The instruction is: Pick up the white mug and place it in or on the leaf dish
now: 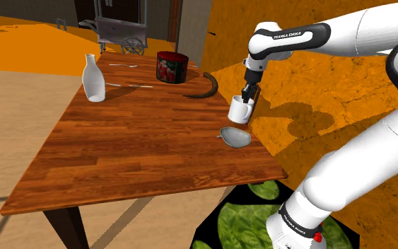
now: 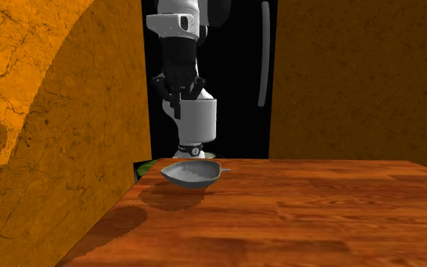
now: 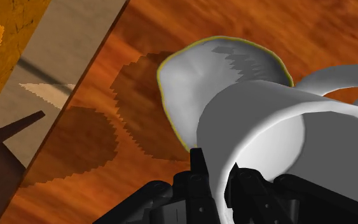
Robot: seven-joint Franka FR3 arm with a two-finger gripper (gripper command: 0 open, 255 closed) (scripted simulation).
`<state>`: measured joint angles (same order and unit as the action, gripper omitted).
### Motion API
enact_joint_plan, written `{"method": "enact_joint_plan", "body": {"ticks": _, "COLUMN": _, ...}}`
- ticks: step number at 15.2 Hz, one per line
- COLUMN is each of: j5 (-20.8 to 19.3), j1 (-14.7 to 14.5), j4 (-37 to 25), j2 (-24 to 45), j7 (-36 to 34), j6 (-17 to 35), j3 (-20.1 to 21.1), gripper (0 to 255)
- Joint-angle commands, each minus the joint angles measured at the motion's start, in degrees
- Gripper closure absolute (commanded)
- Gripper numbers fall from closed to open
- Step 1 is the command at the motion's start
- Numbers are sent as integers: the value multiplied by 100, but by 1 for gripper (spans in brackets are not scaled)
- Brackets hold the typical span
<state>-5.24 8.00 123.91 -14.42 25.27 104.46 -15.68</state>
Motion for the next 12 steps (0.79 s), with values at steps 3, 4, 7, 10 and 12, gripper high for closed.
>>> {"method": "enact_joint_plan", "body": {"ticks": 3, "j5": -136, "j1": 54, "j4": 574, "j2": -558, "j7": -72, "j6": 25, "j3": 38, "gripper": 255}}
{"method": "enact_joint_plan", "body": {"ticks": 4, "j5": -137, "j1": 55, "j4": 638, "j2": -544, "j7": -72, "j6": 104, "j3": 32, "gripper": 255}}
{"method": "enact_joint_plan", "body": {"ticks": 7, "j5": -141, "j1": 59, "j4": 825, "j2": -491, "j7": -72, "j6": 343, "j3": 12, "gripper": 255}}
{"method": "enact_joint_plan", "body": {"ticks": 10, "j5": -143, "j1": 62, "j4": 1001, "j2": -426, "j7": -70, "j6": 584, "j3": -9, "gripper": 255}}
{"method": "enact_joint_plan", "body": {"ticks": 12, "j5": -143, "j1": 63, "j4": 1113, "j2": -375, "j7": -67, "j6": 746, "j3": -23, "gripper": 255}}
